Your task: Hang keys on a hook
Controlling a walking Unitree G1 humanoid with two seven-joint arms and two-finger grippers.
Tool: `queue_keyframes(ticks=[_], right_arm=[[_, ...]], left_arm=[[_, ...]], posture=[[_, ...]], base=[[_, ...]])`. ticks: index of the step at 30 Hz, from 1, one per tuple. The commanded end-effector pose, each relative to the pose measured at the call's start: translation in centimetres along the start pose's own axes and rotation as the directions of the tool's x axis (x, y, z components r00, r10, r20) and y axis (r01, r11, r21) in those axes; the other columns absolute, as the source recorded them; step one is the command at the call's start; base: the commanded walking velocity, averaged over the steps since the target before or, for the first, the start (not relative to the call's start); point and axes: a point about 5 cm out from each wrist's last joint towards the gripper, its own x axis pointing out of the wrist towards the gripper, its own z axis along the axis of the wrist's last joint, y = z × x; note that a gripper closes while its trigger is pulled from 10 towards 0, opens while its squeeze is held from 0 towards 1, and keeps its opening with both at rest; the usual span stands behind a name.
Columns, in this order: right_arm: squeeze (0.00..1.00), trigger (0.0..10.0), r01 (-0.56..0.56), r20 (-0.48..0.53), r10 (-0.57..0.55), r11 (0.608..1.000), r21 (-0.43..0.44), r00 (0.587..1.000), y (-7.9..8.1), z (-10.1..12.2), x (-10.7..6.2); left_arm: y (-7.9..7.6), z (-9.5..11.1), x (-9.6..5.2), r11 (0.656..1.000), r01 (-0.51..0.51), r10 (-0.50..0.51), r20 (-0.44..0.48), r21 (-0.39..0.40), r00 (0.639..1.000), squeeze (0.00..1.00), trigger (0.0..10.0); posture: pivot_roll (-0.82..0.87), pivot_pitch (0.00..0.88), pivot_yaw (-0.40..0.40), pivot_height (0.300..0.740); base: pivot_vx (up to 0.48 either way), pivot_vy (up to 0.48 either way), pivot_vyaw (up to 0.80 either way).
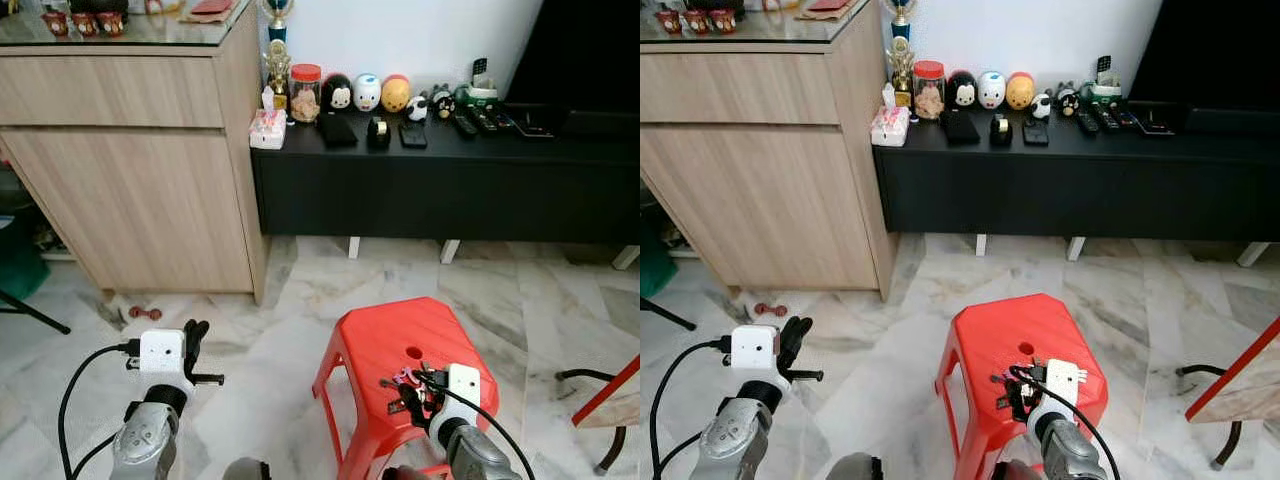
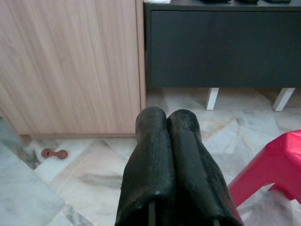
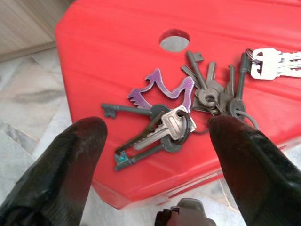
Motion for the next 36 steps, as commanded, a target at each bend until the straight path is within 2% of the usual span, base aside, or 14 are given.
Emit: queue_keyframes(ticks=[1, 2, 7, 16, 20, 22, 26, 29, 36], right_arm=[[0.57, 10.0, 0.002, 0.019, -0.002, 1.0, 0.0, 1.0, 0.0, 0.6, 0.1], [0.0, 10.0, 0.004, 0.014, -0.004, 1.0, -0.005, 1.0, -0.1, 0.4, 0.1], [0.0, 10.0, 0.025, 0.023, -0.025, 1.0, -0.003, 0.999, -0.8, 0.2, -0.2], [0.0, 10.0, 0.03, 0.042, -0.03, 0.999, 0.016, 0.999, -1.3, 0.5, -0.3], [0.0, 10.0, -0.009, 0.104, 0.005, 1.0, 0.03, 0.995, -0.7, 1.4, -0.1], [0.0, 10.0, -0.075, 0.145, 0.071, 0.997, 0.019, 0.987, 0.3, 2.1, 0.1], [0.0, 10.0, -0.075, 0.145, 0.071, 0.997, 0.019, 0.987, 0.3, 2.1, 0.1], [0.0, 10.0, -0.178, 0.159, 0.175, 0.984, 0.001, 0.972, 1.7, 2.7, 0.4], [0.0, 10.0, -0.206, 0.148, 0.204, 0.979, -0.001, 0.968, 2.1, 2.6, 0.4]], left_arm=[[-0.4, 0.5, 0.3, 1.0, 0.005, -0.005, 0.014, -0.005, 1.0, 0.0, 10.0], [-0.5, 0.9, 0.2, 1.0, 0.009, -0.008, 0.026, -0.006, 1.0, 0.0, 10.0], [-1.3, 2.8, 0.6, 1.0, 0.025, -0.023, 0.087, -0.016, 0.996, 0.0, 10.0], [-1.8, 4.5, 0.9, 0.999, 0.023, -0.02, 0.133, -0.022, 0.991, 0.0, 10.0], [-2.1, 5.9, 0.9, 1.0, 0.021, -0.017, 0.17, -0.023, 0.985, 0.0, 10.0], [-2.3, 6.9, 0.9, 1.0, 0.016, -0.011, 0.197, -0.022, 0.98, 0.0, 10.0], [-2.3, 6.9, 0.9, 1.0, 0.016, -0.011, 0.197, -0.022, 0.98, 0.0, 10.0], [-2.5, 8.0, 0.8, 0.999, 0.022, -0.016, 0.224, -0.024, 0.974, 0.0, 10.0], [-3.1, 8.7, 0.5, 0.999, 0.039, -0.031, 0.226, -0.029, 0.974, 0.0, 10.0]], posture=[[0.23, 0.082, -0.084, 0.641], [0.23, 0.107, -0.088, 0.641], [0.22, 0.178, -0.094, 0.641], [0.22, 0.226, -0.107, 0.641], [0.22, 0.263, -0.118, 0.641], [0.23, 0.276, -0.118, 0.641], [0.23, 0.276, -0.118, 0.641], [0.24, 0.287, -0.115, 0.641], [0.24, 0.297, -0.11, 0.641]], base=[[0.0, 0.0, 0.0], [0.0, 0.0, 0.0], [0.0, 0.0, 0.0], [0.0, 0.0, 0.0], [0.0, 0.0, 0.0], [0.0, 0.0, 0.0], [0.0, 0.0, 0.0], [0.0, 0.0, 0.0], [0.0, 0.0, 0.0]])
